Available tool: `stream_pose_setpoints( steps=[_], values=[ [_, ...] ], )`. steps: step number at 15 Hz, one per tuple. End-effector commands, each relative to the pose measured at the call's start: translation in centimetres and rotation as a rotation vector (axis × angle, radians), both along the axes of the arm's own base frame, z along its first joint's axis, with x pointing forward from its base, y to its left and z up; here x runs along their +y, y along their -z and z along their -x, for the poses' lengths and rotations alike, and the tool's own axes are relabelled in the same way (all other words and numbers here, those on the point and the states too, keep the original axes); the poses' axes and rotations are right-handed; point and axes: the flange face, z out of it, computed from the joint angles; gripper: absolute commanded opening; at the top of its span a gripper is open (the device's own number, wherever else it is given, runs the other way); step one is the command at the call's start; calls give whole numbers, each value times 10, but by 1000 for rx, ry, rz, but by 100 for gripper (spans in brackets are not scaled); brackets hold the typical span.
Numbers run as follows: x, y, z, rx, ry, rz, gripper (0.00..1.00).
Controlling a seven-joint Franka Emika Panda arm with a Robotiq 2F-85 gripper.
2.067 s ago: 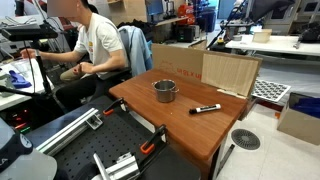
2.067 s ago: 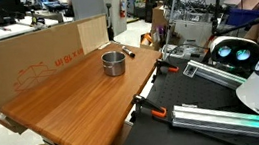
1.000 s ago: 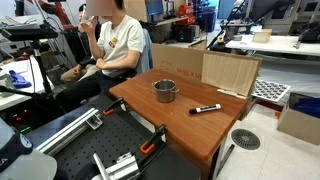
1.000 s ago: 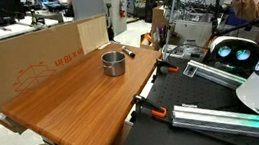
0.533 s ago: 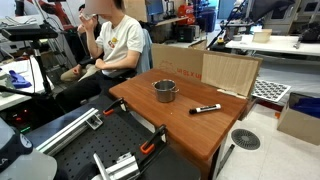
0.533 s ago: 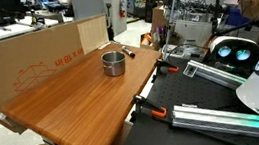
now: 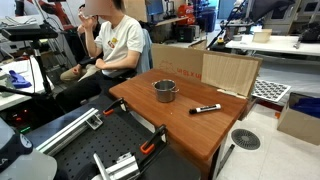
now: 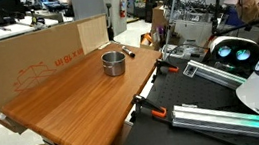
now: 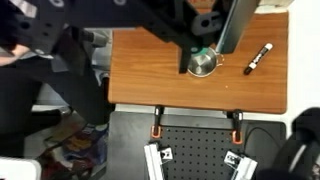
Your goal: Place the marker inside the pot
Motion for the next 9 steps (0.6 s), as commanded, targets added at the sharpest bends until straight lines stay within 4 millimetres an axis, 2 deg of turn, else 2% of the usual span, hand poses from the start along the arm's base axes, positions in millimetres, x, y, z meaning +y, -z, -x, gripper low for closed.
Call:
stream_pose_setpoints(
  steps=[1,6,9],
  values=[
    [-11,4,-21,23,2,-70,100],
    [-32,27,-62,42,57,-142,100],
    [-50,51,-88,36,117,-166,100]
  ],
)
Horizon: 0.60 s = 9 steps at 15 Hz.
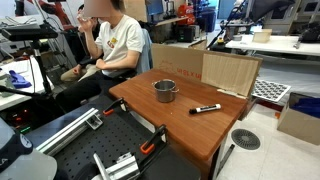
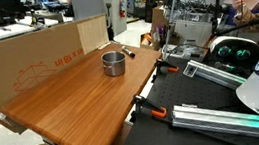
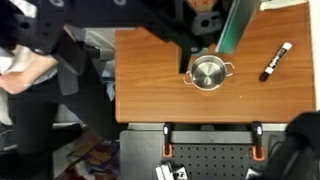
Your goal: Place the marker inside the pot
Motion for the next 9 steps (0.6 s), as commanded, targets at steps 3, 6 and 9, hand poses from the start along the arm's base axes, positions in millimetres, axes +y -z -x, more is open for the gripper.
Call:
stream_pose_setpoints(
  steps=[3,6,9],
  values=[
    [-31,43,-43,22,133,-51,100],
    [-57,83,-59,64,211,-52,100],
    [-88,123,-71,75,284,-71,100]
  ],
)
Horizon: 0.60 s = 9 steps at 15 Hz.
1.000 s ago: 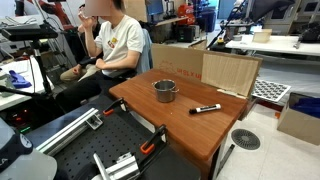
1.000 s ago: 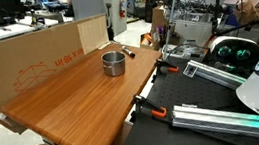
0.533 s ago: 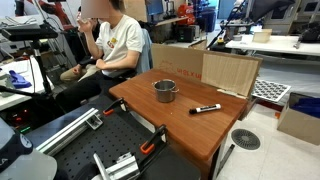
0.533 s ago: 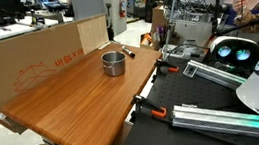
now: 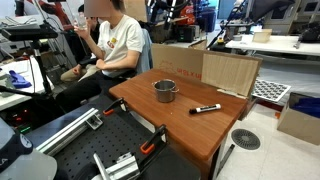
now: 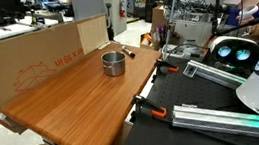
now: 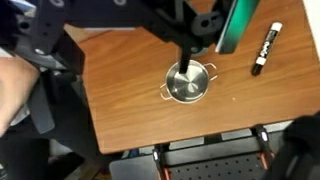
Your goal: Place the marker inside the pot
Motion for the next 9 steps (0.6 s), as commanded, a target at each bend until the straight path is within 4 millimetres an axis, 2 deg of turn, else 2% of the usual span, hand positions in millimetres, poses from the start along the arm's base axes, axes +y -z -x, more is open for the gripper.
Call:
stream_pose_setpoints(
  steps=[1,9],
  values=[
    [-27,33,-17,-8,105,-34,100],
    [-98,120,-37,-50,299,21,100]
  ],
)
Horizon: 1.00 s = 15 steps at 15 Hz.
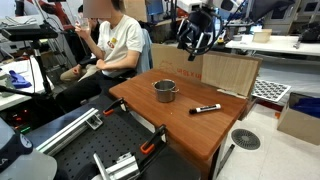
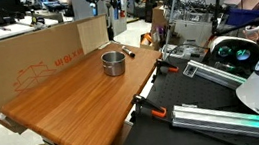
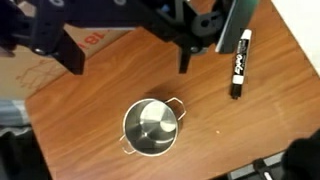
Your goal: Place the marker inside the pot
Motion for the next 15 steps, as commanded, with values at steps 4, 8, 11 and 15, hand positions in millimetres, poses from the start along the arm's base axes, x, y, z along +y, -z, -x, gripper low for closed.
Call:
stream_pose_setpoints(
  steps=[4,8,11,15],
  values=[
    [-47,55,-8,18,171,81,100],
    [-76,91,-2,49,249,145,100],
    [-93,113,3,49,299,213,100],
    [-108,139,1,40,335,297,100]
  ],
)
